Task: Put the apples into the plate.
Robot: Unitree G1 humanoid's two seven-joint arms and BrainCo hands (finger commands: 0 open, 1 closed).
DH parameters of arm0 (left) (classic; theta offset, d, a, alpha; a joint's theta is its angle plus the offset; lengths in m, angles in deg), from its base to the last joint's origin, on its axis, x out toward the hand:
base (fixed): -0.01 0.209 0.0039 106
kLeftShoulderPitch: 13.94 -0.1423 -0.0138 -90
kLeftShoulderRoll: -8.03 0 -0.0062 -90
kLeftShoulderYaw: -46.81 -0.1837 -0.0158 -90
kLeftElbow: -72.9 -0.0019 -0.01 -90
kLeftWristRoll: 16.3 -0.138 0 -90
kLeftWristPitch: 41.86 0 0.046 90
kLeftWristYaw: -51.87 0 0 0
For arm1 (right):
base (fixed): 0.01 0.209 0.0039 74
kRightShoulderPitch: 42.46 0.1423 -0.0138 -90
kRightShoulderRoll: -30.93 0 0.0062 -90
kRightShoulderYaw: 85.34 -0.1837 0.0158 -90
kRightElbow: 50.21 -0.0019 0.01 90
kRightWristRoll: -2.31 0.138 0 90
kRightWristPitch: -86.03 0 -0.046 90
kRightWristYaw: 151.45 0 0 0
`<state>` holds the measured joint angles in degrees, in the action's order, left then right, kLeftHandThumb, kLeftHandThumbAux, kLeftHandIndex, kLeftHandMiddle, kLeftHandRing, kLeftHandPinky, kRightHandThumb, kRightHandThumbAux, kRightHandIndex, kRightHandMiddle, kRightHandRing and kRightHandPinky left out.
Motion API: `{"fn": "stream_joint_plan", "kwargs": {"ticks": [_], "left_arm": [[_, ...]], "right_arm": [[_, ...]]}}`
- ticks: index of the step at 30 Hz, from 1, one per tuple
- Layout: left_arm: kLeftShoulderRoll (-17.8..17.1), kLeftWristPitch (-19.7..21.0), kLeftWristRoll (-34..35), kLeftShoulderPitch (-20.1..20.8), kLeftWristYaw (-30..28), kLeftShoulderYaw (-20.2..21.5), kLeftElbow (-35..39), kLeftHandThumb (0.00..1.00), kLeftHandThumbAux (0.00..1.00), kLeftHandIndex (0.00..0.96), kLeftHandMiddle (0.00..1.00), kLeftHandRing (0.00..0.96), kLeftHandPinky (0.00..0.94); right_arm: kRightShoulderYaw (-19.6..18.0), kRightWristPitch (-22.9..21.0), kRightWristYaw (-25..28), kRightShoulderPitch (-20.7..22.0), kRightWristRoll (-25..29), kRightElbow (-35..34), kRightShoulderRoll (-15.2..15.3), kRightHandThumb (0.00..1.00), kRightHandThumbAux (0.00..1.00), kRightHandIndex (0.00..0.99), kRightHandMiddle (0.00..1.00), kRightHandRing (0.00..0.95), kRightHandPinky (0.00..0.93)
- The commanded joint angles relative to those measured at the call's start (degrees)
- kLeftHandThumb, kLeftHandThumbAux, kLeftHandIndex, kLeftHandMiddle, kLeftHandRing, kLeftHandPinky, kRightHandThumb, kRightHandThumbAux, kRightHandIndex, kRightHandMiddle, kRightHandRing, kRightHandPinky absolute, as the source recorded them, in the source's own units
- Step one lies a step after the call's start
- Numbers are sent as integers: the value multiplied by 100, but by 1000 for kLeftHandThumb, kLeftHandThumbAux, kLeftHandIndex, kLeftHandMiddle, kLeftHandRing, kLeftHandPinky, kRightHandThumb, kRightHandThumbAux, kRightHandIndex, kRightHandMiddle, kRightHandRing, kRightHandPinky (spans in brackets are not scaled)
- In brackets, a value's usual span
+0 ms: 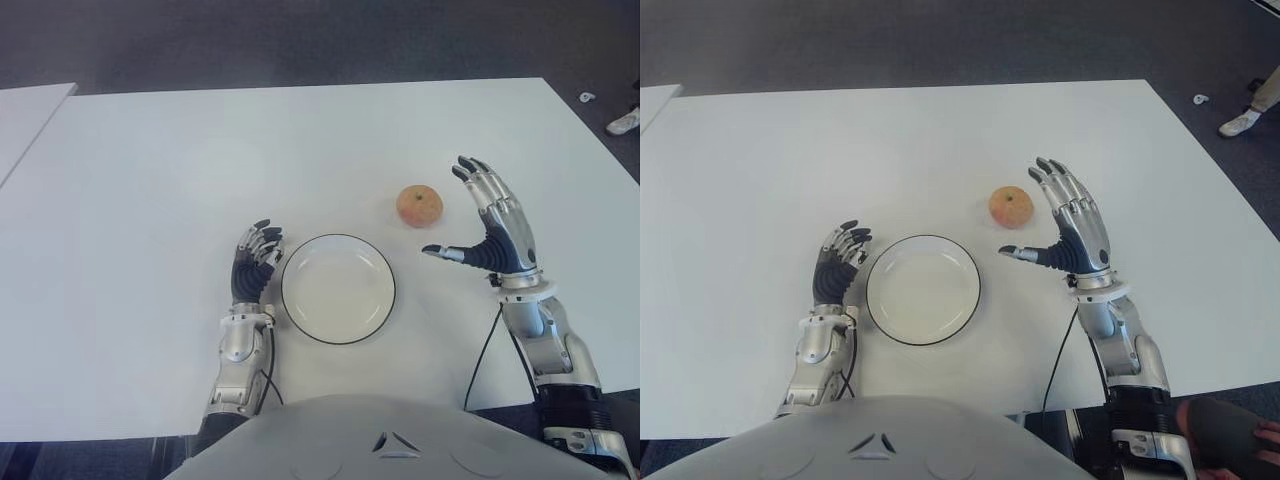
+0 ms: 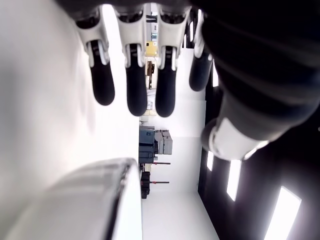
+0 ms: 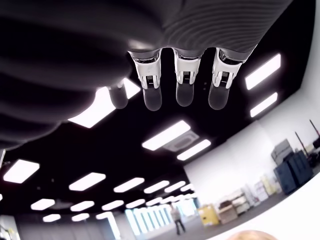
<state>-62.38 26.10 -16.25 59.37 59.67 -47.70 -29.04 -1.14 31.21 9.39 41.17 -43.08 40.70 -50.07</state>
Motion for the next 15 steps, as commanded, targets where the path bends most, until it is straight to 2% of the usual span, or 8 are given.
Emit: {"fn": "stream_joint_plan", "kwargs": {"ticks": [1,7,15], "left_arm": [[253,230,106,-134,41,62,-398,480,738,246,341,341,344],[241,189,169,-105,-26,89,-449,491,732,245,339,342,342],[267,187,149,-147,-6,33,-387,504,729,241,336,341,338]], "right_arm": [[371,-422,-19,277,-536,238,124,308,312,0,4,0,0],[927,-927,112,925,-984,566,176,295,213,0,0,0,0],[1430,-1223,410,1423,-1054,837,367,297,156,0,0,0,0]]}}
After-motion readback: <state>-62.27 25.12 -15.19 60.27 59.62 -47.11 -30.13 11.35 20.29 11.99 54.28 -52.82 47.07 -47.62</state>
